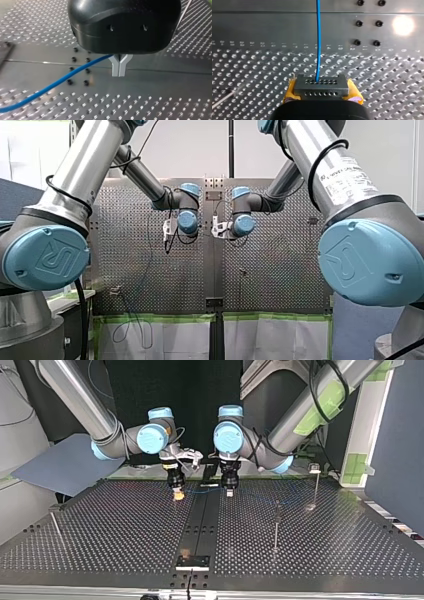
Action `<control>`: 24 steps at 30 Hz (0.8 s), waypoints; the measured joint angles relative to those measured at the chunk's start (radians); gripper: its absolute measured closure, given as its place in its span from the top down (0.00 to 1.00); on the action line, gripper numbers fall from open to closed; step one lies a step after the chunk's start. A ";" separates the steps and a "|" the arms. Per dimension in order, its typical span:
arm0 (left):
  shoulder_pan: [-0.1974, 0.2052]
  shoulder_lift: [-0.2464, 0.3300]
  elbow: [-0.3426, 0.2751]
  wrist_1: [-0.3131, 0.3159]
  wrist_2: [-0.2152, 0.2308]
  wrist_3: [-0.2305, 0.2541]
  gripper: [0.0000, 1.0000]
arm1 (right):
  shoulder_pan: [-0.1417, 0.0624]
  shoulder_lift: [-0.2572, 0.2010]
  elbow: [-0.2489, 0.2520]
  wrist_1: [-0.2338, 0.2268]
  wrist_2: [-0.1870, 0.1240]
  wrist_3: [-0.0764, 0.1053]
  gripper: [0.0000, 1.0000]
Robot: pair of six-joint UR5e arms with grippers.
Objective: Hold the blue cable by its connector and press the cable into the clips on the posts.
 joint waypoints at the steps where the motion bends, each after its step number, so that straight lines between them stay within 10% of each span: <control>1: -0.002 -0.003 0.000 0.003 0.000 -0.001 0.01 | 0.000 0.002 0.003 0.000 0.000 -0.001 0.00; 24: -0.051 -0.099 -0.044 0.096 -0.039 -0.018 0.01 | -0.024 0.030 0.136 -0.092 0.013 -0.005 0.00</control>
